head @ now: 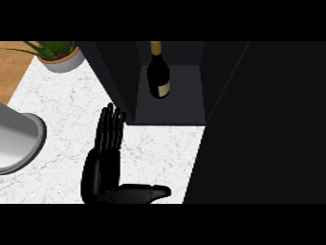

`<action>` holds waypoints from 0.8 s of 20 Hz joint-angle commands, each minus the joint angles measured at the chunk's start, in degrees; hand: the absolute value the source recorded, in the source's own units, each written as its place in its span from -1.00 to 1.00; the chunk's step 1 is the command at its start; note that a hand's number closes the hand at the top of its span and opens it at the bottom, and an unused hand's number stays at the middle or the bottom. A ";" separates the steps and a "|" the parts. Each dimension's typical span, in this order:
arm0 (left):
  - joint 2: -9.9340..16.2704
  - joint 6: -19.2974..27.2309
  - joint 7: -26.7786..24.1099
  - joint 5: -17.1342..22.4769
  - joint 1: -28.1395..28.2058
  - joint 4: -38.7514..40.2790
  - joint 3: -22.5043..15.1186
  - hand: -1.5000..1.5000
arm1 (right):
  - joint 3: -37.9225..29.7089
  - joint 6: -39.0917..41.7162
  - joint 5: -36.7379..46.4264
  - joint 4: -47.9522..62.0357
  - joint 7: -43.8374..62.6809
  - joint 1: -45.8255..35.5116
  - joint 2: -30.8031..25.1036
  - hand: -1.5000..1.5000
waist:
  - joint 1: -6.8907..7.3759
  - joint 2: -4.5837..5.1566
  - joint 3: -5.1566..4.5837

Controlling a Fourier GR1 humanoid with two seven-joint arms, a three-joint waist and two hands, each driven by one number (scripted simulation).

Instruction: Pick up the wine, place it into the cabinet and close the cabinet

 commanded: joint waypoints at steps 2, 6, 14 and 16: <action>7.35 -1.13 0.02 -0.04 7.85 -9.70 1.27 -1.00 | 7.91 3.32 -3.94 -10.17 5.37 2.78 -2.89 1.00 | 0.50 -0.13 -0.05; 10.00 -3.95 -2.77 0.71 14.54 -12.14 0.97 -1.00 | 13.44 4.01 -1.81 -11.60 7.02 1.39 -2.94 1.00 | 0.37 -0.09 -0.14; 17.38 -8.40 -2.01 5.87 20.29 -20.08 9.47 -1.00 | 17.68 0.64 -0.08 -9.21 12.27 -6.02 1.45 1.00 | 1.14 0.03 -0.26; 17.00 -8.63 -3.35 5.73 22.25 -20.54 9.21 -1.00 | 22.58 -1.35 2.90 -5.78 12.90 -7.27 4.81 1.00 | 1.13 -0.21 -0.32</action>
